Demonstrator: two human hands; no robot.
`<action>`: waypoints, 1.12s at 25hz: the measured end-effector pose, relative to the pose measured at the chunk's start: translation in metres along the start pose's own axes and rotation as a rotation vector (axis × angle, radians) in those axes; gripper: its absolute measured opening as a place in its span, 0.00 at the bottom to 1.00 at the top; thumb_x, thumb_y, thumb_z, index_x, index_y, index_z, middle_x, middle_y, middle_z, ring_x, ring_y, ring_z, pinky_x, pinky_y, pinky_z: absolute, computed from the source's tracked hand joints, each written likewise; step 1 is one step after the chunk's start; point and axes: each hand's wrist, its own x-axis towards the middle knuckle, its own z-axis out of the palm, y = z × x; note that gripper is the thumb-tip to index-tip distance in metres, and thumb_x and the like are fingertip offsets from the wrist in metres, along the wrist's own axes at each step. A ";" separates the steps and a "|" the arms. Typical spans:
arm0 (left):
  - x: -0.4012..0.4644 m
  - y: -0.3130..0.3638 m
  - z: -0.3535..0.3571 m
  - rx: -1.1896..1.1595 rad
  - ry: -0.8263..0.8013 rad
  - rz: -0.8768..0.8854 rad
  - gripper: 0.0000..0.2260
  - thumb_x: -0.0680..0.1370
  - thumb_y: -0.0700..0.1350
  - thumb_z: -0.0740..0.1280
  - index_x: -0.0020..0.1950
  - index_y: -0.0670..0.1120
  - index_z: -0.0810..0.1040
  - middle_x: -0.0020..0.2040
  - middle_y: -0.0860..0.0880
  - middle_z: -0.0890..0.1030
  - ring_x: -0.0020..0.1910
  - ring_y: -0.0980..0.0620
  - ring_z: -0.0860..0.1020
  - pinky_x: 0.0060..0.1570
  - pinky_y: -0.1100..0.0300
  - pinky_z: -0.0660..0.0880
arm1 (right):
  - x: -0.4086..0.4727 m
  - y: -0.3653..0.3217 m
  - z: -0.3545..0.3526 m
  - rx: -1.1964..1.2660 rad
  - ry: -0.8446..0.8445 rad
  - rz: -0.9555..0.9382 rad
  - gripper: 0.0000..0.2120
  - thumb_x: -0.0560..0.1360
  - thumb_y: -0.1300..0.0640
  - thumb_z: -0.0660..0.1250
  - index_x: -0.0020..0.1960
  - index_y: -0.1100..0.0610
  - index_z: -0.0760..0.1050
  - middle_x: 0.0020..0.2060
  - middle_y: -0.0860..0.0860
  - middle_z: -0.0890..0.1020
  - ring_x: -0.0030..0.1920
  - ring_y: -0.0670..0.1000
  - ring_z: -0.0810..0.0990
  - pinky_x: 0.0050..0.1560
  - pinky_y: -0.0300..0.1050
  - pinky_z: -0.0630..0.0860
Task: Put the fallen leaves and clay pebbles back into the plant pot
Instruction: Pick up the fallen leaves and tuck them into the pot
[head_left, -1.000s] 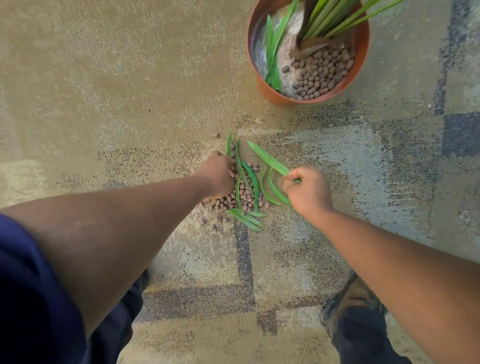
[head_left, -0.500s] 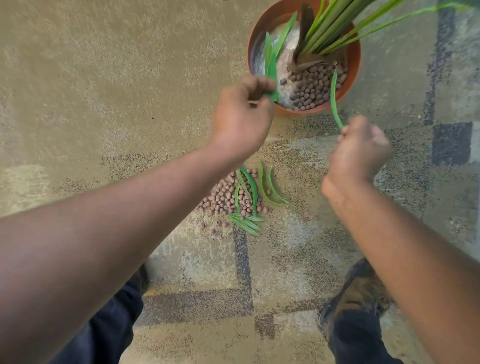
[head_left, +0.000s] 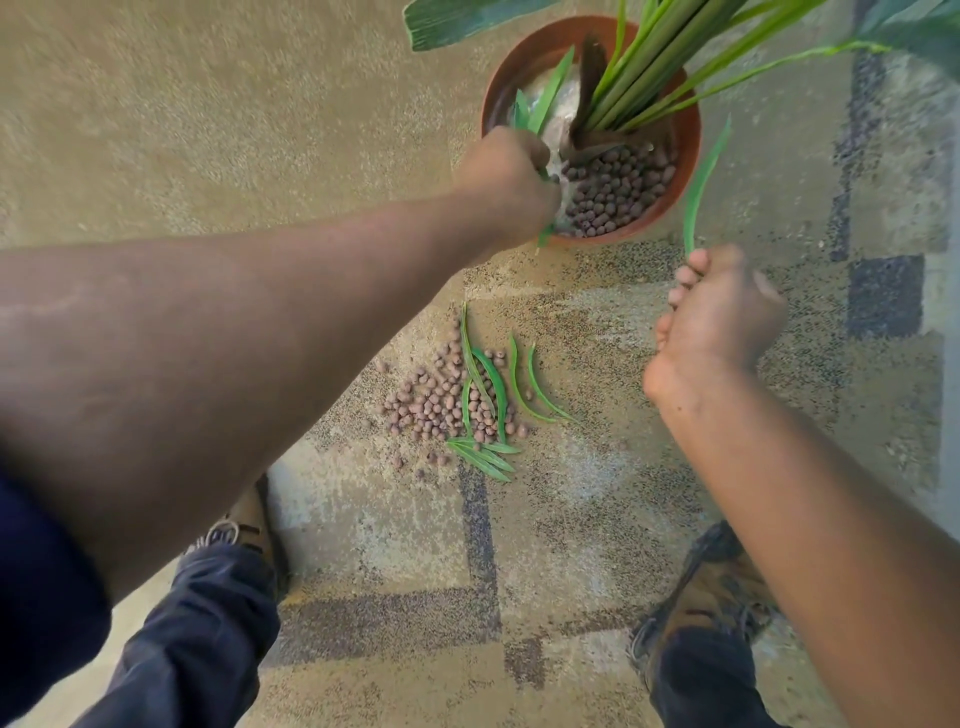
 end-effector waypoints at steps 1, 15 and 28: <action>-0.001 -0.001 -0.001 -0.002 -0.016 0.009 0.19 0.82 0.41 0.68 0.74 0.44 0.73 0.68 0.46 0.78 0.53 0.53 0.75 0.30 0.78 0.70 | 0.001 -0.002 0.004 -0.025 -0.043 -0.044 0.07 0.78 0.63 0.65 0.42 0.57 0.79 0.34 0.49 0.78 0.28 0.44 0.70 0.26 0.39 0.62; 0.017 0.005 -0.009 0.248 -0.137 0.156 0.30 0.82 0.39 0.66 0.82 0.49 0.59 0.82 0.48 0.59 0.76 0.43 0.68 0.67 0.58 0.70 | 0.029 -0.020 0.048 -0.896 -0.349 -0.508 0.11 0.81 0.54 0.65 0.60 0.53 0.83 0.45 0.44 0.80 0.46 0.48 0.80 0.41 0.39 0.72; 0.010 -0.073 -0.001 0.830 -0.065 0.473 0.27 0.85 0.60 0.49 0.80 0.46 0.62 0.84 0.46 0.53 0.82 0.43 0.41 0.78 0.40 0.45 | 0.049 0.023 0.039 -1.190 -0.510 -0.747 0.20 0.85 0.51 0.58 0.77 0.51 0.70 0.77 0.56 0.68 0.75 0.62 0.68 0.75 0.63 0.69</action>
